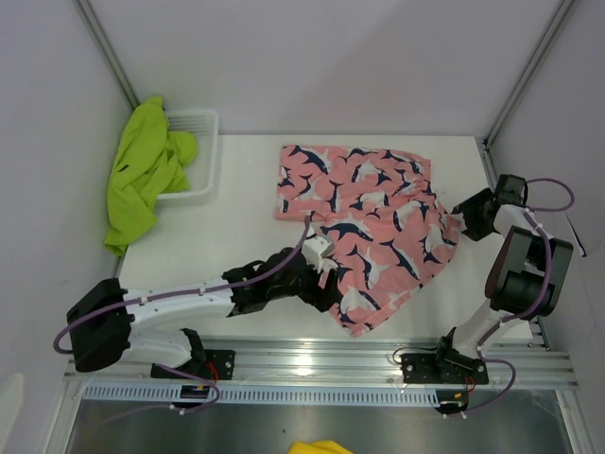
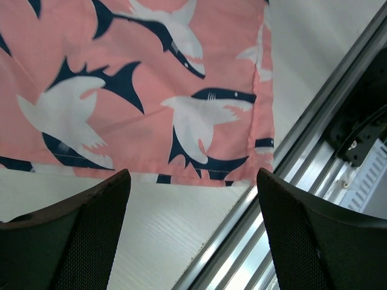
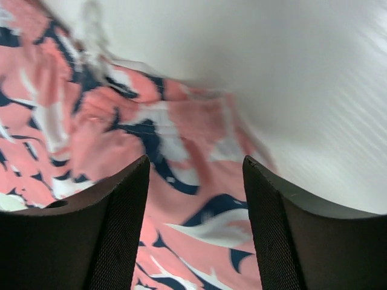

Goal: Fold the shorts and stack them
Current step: Fold the shorts

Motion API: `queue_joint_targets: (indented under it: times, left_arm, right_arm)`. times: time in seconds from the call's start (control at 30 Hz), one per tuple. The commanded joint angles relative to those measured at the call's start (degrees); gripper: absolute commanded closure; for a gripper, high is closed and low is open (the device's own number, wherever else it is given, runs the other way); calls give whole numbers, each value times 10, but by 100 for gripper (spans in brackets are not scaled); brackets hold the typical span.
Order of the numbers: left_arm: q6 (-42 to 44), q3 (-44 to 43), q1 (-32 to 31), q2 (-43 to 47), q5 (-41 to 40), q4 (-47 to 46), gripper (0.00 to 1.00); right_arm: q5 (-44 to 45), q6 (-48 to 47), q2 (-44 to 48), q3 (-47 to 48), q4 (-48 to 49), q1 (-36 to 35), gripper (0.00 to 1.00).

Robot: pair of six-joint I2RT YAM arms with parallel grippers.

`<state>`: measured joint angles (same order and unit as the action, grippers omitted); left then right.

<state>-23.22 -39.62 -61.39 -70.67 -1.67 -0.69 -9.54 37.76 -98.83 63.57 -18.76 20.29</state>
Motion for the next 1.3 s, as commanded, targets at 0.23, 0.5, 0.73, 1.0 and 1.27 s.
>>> queue_joint_targets:
  times: [0.23, 0.5, 0.73, 1.0, 1.27]
  left_arm:
    - [13, -36, -61, -78, -25, -45, 14]
    - [10, -66, -115, -125, -37, -47, 14]
    - [12, -92, -145, -147, -63, -34, 14]
    - [13, -129, -172, -190, -76, 2, 15]
    - [1, -203, -196, -285, -128, 77, 19]
  right_arm:
    - [29, -35, 21, -69, 43, 14, 37]
    - [30, -21, -47, -57, 103, -4, 38]
    - [-9, -16, -68, -82, 169, -1, 53]
    - [-55, -6, -52, -139, 239, 16, 93]
    - [-52, -5, -51, -141, 240, 14, 100]
